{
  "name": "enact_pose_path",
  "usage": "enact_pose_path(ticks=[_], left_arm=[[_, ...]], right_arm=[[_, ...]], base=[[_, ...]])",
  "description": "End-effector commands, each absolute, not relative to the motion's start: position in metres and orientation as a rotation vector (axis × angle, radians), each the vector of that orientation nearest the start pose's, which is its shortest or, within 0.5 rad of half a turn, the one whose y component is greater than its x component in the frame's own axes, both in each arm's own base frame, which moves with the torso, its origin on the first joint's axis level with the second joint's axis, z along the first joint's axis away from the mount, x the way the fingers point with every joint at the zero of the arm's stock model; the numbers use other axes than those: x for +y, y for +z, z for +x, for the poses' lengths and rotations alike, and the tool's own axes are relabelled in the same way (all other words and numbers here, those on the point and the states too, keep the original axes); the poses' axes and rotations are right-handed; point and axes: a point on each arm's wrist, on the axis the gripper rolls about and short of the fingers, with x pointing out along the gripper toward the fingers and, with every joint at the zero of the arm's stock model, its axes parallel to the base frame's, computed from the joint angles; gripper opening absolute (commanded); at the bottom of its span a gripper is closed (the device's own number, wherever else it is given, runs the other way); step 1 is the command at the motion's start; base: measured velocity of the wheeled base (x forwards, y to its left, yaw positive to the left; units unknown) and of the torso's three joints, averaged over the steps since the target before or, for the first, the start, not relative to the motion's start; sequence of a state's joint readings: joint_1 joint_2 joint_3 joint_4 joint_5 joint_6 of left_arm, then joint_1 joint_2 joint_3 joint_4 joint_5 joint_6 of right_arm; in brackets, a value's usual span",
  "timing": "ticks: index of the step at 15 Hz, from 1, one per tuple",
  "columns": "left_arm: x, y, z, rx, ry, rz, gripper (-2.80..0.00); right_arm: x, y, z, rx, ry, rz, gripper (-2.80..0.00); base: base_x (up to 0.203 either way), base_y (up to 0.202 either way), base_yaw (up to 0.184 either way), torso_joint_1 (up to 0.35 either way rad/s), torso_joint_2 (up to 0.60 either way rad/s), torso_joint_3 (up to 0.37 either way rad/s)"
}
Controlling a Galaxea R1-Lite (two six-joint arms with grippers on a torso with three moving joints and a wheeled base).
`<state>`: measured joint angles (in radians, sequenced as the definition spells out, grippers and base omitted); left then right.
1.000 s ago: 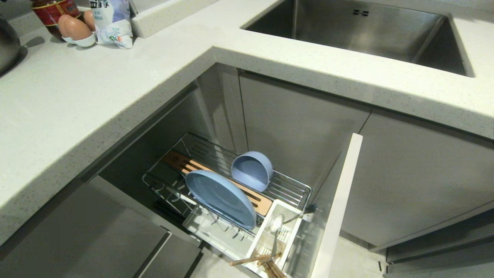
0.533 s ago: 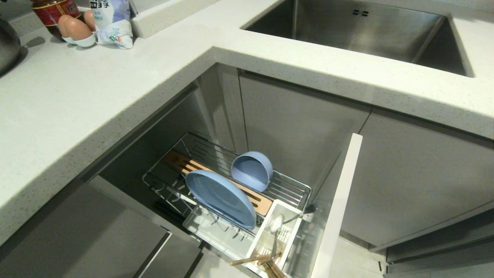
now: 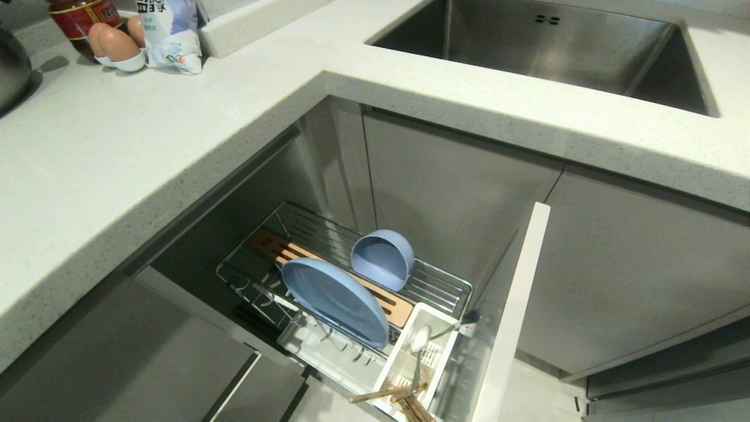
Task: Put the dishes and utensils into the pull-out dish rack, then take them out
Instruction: Take the plate out of the cupboard
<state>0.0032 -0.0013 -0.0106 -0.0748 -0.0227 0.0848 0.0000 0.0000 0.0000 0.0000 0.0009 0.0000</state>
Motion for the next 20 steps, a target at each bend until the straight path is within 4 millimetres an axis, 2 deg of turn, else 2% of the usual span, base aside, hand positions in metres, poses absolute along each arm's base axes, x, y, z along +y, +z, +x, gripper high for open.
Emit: enact_pose_path(ticks=[1, 7, 9, 11, 15, 16, 17, 20], left_arm=[[-0.001, 0.072, -0.023, 0.018, -0.016, 0.077, -2.80], [0.000, 0.075, -0.022, -0.018, -0.005, 0.040, -2.80], [0.000, 0.089, -0.024, -0.122, 0.005, 0.042, -2.80], [0.000, 0.132, -0.041, -0.286, 0.003, 0.048, -2.80], [-0.002, 0.244, -0.105, -0.522, -0.036, 0.068, -2.80], [-0.003, 0.274, -0.113, -0.559, -0.043, 0.060, -2.80], [-0.004, 0.305, -0.108, -0.564, -0.053, 0.043, -2.80], [-0.004, 0.373, -0.058, -0.569, -0.069, -0.042, -2.80]], right_arm=[[0.000, 0.075, -0.023, 0.000, 0.002, 0.000, -2.80], [0.000, 0.075, -0.023, 0.000, 0.002, 0.000, -2.80], [0.000, 0.075, -0.023, 0.000, 0.001, 0.000, -2.80], [0.000, 0.075, -0.023, 0.000, 0.000, 0.000, -2.80], [0.000, 0.075, -0.023, 0.000, 0.001, 0.000, -2.80], [0.000, 0.075, -0.023, 0.000, 0.002, 0.000, -2.80], [0.000, 0.075, -0.023, 0.000, 0.000, 0.000, -2.80], [0.000, 0.075, -0.023, 0.000, 0.001, 0.000, -2.80]], base=[[0.000, 0.000, 0.000, 0.000, 0.00, 0.000], [0.000, 0.000, 0.000, 0.000, 0.00, 0.000], [0.000, 0.000, 0.000, 0.000, 0.00, 0.000], [0.000, 0.000, 0.000, 0.000, 0.00, 0.000], [0.000, 0.000, 0.000, 0.000, 0.00, 0.000], [0.000, 0.000, 0.000, 0.000, 0.00, 0.000], [0.000, 0.000, 0.000, 0.000, 0.00, 0.000], [0.000, 0.000, 0.000, 0.000, 0.00, 0.000]])
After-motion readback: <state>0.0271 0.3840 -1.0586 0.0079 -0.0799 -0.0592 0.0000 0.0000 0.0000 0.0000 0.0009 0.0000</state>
